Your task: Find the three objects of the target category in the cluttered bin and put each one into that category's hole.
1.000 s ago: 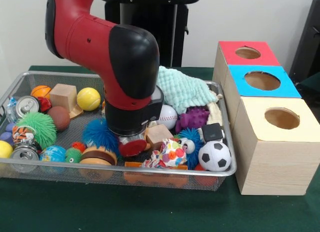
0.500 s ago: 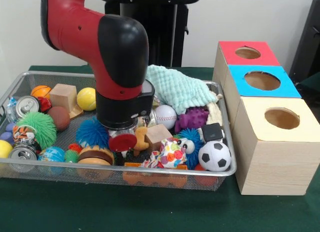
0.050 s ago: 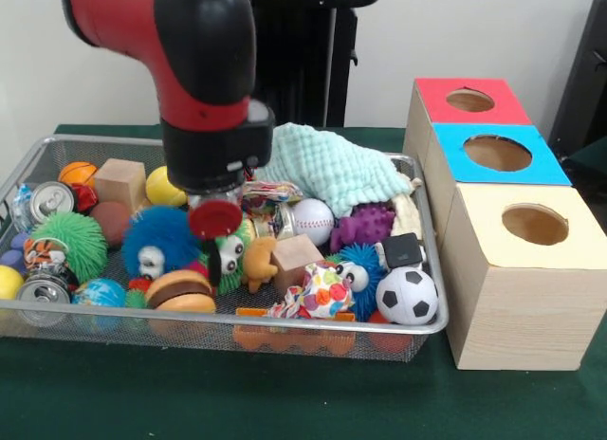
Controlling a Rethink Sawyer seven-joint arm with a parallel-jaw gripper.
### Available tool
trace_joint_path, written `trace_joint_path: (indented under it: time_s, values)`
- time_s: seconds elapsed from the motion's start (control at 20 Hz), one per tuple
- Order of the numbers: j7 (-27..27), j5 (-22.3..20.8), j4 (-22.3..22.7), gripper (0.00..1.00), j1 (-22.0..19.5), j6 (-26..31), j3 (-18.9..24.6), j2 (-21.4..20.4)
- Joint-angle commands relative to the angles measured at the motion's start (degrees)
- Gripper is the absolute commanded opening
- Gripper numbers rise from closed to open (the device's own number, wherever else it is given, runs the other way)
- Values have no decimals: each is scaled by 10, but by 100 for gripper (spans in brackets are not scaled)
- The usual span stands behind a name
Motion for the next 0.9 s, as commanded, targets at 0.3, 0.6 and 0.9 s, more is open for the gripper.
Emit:
trace_joint_path:
  time_s: [0.3,0.6,0.9]
  values:
    - [-66,-83,143,100,-29,82,65,-152]
    - [-104,-106,165,100,-90,92,100,-185]
    - [-135,-165,154,100,-141,94,112,-167]
